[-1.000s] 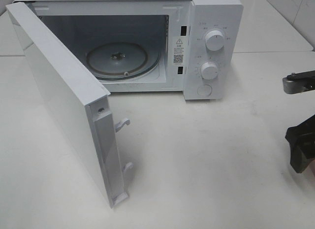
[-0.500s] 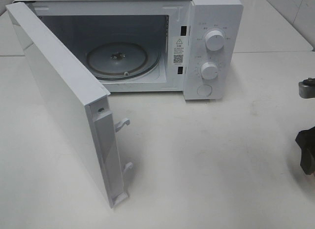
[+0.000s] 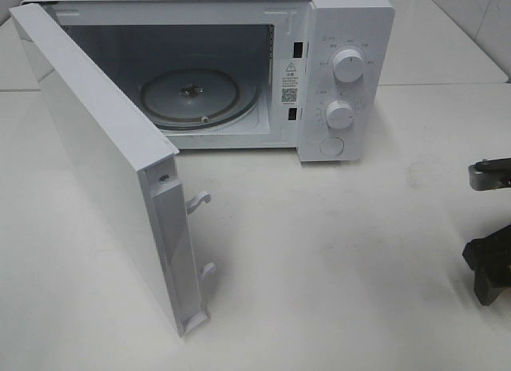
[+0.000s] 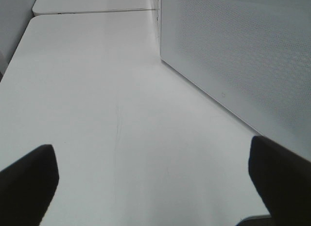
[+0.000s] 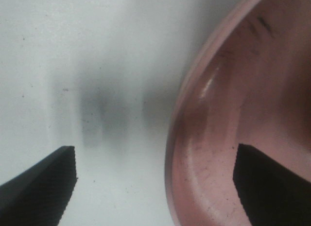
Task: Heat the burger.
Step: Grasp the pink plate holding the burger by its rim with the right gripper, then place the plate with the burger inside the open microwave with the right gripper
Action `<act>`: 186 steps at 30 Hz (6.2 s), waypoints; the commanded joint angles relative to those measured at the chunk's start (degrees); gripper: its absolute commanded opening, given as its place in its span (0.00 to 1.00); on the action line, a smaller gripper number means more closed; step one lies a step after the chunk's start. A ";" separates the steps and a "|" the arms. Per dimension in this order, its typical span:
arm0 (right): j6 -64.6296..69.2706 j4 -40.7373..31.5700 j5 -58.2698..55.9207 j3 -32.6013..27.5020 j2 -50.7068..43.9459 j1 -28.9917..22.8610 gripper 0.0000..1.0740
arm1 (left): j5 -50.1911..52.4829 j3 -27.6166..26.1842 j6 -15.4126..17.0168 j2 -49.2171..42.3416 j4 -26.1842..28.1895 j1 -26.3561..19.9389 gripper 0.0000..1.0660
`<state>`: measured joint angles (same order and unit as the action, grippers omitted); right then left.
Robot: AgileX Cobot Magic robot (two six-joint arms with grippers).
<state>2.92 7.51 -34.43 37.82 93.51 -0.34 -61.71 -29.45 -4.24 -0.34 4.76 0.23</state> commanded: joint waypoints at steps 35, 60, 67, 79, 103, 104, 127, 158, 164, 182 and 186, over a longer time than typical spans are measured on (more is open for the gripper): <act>9.05 5.44 1.78 -0.34 4.70 0.29 0.00 | 0.52 0.00 0.17 -1.20 -0.11 0.06 0.94; 22.06 20.05 -4.76 -0.34 1.72 -8.65 0.00 | 0.52 0.00 0.11 -1.20 -0.11 0.06 0.94; 23.61 22.12 -7.22 -0.34 1.72 -10.77 0.00 | 0.52 0.00 0.11 -1.20 -0.11 0.06 0.94; 28.82 28.19 -13.41 -0.34 1.72 -17.19 0.00 | 0.52 0.00 0.11 -1.20 -0.11 0.06 0.94; 26.59 27.44 -20.00 -0.34 -8.82 -20.86 0.00 | 0.52 0.00 0.17 -1.20 -0.11 0.06 0.94; 26.59 27.44 -20.00 -0.34 -8.82 -20.86 0.00 | 0.52 0.00 0.17 -1.20 -0.11 0.06 0.94; 25.10 27.50 -23.66 -1.20 -14.27 -37.59 0.00 | 0.52 0.00 0.17 -1.20 -0.11 0.06 0.94; 20.97 29.28 -23.89 -1.20 -14.27 -57.01 0.00 | 0.52 0.00 0.17 -1.20 -0.11 0.06 0.94; 18.33 30.19 -23.78 -1.20 -14.27 -59.36 0.00 | 0.52 0.00 0.17 -1.20 -0.11 0.06 0.94; 7.33 33.29 -17.99 -1.20 -14.27 -59.87 0.00 | 0.52 0.00 0.17 -1.20 -0.11 0.06 0.94; 6.07 33.98 -16.79 -1.20 -14.27 -59.87 0.00 | 0.52 0.00 0.17 -1.20 -0.11 0.06 0.94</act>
<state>9.57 37.70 -51.05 36.73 79.70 -59.93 -61.71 -29.45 -4.24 -0.34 4.70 0.23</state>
